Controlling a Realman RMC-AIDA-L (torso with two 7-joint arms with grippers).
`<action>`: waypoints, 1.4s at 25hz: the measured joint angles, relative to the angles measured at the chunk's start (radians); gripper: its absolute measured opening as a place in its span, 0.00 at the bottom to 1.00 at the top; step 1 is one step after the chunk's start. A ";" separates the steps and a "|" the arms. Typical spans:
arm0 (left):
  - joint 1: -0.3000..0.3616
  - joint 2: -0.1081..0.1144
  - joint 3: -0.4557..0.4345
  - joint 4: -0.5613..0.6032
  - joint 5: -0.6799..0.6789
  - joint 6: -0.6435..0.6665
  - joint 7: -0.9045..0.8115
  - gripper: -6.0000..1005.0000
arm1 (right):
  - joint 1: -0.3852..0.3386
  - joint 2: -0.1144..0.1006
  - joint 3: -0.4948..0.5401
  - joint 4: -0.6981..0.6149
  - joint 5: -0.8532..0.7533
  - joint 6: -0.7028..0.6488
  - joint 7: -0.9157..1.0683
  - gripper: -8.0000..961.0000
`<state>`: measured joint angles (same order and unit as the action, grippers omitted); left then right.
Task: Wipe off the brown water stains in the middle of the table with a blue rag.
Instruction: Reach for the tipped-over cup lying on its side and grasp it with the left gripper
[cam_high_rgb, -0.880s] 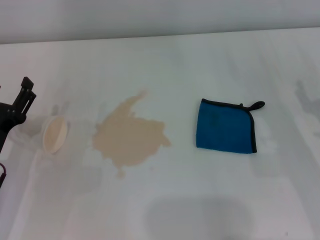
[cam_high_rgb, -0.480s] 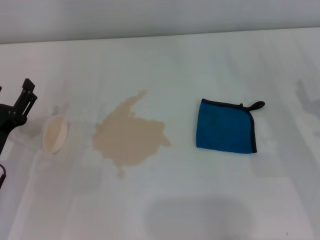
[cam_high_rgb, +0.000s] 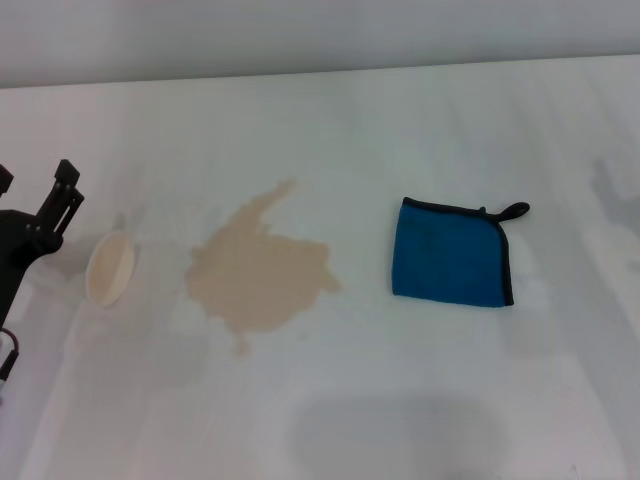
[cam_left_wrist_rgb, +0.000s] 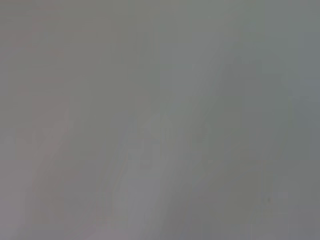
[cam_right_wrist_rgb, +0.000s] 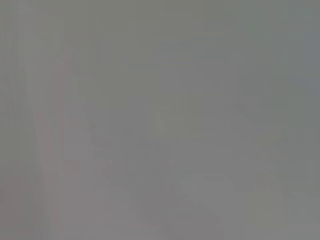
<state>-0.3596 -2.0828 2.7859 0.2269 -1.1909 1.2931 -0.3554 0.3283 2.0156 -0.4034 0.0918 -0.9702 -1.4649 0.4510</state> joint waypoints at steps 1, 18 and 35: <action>-0.001 0.001 -0.001 -0.001 0.000 0.000 0.000 0.86 | 0.000 0.000 0.000 0.000 0.000 0.000 0.000 0.83; -0.218 0.040 0.011 -0.393 0.226 0.132 -0.553 0.86 | 0.005 0.000 0.000 0.000 -0.003 0.004 0.000 0.83; -0.477 0.241 0.060 -0.707 0.933 0.395 -0.537 0.85 | 0.005 -0.002 0.000 -0.001 0.001 0.015 0.000 0.83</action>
<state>-0.8366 -1.8420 2.8463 -0.4797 -0.2578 1.6878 -0.8920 0.3329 2.0140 -0.4034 0.0905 -0.9694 -1.4497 0.4510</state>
